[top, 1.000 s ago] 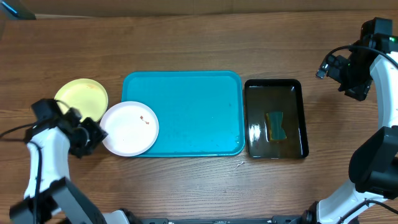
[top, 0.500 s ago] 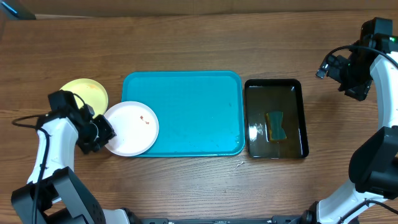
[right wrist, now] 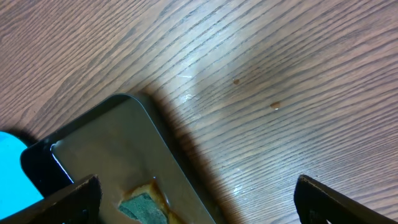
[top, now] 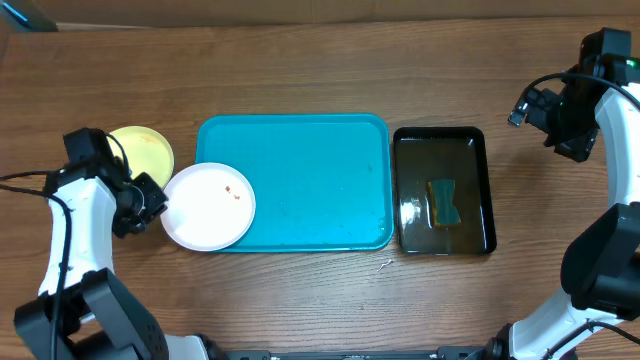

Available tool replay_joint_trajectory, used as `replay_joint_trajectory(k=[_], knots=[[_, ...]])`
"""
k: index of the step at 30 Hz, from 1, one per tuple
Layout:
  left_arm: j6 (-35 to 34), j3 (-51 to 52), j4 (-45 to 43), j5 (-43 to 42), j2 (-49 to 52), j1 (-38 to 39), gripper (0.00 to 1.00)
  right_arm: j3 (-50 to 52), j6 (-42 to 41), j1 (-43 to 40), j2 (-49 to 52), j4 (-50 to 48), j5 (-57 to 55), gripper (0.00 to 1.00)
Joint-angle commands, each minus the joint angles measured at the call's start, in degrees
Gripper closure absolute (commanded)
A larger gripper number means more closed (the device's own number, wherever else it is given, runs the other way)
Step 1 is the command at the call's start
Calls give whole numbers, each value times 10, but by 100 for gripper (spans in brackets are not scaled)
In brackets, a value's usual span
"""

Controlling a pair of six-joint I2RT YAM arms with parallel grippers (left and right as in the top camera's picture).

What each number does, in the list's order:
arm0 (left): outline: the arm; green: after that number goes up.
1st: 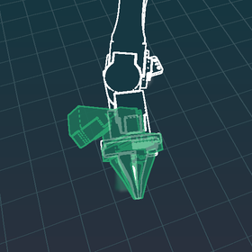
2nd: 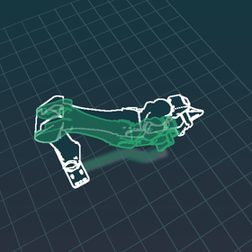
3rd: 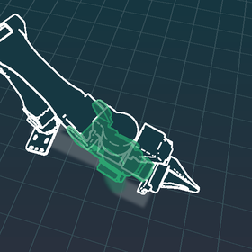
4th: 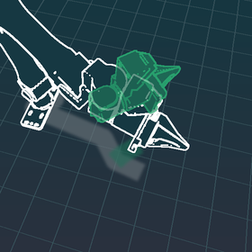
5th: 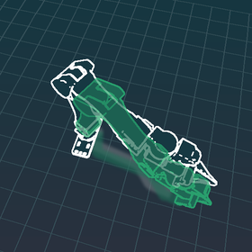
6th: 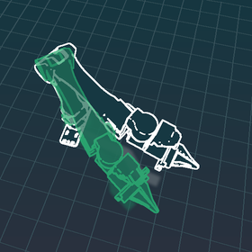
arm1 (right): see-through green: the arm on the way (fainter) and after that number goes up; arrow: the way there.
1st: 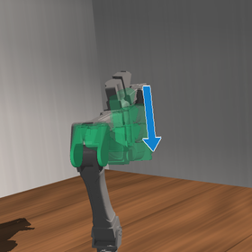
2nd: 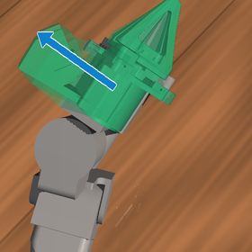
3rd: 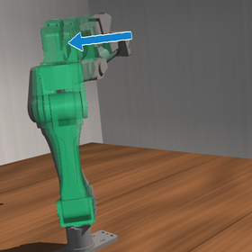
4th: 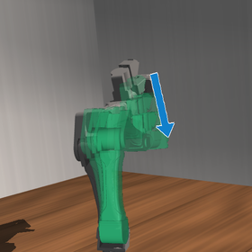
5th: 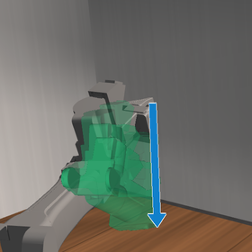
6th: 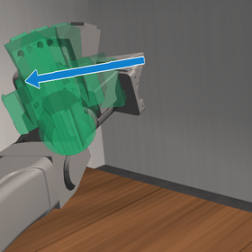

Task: Clean dirty plates on tray and stack at the side
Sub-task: 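Move the left gripper to the white plate's left rim and grasp, then slide the white plate right onto the blue tray center with the left gripper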

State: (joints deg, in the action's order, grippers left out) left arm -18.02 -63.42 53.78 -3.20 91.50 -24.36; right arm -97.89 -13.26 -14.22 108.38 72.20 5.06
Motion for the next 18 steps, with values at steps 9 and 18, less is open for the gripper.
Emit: replay_joint_trajectory(k=[9,18], knots=[[-8,10,-7,-51,69,16,96,-7,0,-2,-11,-1,-5,0],[10,10,-23,-148,69,135,96,-7,0,-2,-11,-1,-5,0]])
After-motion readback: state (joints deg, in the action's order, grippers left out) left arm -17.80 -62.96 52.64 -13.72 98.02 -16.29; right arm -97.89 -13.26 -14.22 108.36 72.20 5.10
